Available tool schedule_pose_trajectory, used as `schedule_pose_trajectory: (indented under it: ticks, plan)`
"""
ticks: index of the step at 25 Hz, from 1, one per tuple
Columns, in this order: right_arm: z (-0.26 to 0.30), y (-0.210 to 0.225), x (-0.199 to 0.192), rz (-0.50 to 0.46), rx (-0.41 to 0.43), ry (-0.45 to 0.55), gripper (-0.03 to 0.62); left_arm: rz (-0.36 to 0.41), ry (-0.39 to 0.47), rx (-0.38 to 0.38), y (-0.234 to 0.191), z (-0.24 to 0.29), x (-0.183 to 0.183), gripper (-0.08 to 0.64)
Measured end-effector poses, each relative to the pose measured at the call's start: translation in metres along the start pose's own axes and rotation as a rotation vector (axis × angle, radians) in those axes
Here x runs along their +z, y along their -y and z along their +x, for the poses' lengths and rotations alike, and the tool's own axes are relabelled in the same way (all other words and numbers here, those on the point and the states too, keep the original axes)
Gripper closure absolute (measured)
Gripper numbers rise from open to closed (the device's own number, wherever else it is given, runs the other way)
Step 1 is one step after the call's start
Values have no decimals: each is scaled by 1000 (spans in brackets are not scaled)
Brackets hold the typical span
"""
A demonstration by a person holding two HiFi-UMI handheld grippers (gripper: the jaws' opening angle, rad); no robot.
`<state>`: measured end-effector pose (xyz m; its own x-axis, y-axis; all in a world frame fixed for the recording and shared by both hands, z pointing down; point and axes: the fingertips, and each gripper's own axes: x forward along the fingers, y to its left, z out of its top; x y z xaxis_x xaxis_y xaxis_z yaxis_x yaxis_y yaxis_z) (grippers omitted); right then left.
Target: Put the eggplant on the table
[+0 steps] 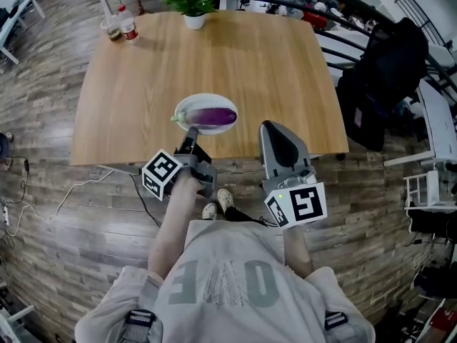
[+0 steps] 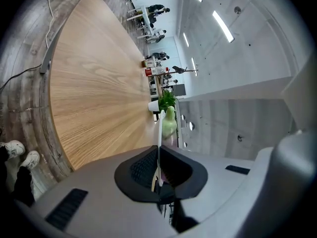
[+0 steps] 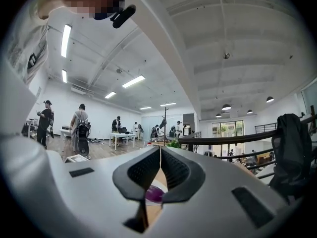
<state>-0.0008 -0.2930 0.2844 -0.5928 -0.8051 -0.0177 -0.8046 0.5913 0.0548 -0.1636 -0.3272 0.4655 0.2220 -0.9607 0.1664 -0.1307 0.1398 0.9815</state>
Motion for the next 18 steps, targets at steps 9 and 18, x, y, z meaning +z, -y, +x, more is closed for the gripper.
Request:
schedule_pose_trajectory:
  ticks: [9, 18]
  plan:
    - [23, 30, -2, 25, 12, 16, 574, -4, -2, 31, -5, 35, -10, 541]
    - [15, 38, -18, 31, -24, -12, 574, -20, -41, 38, -30, 50, -21, 541]
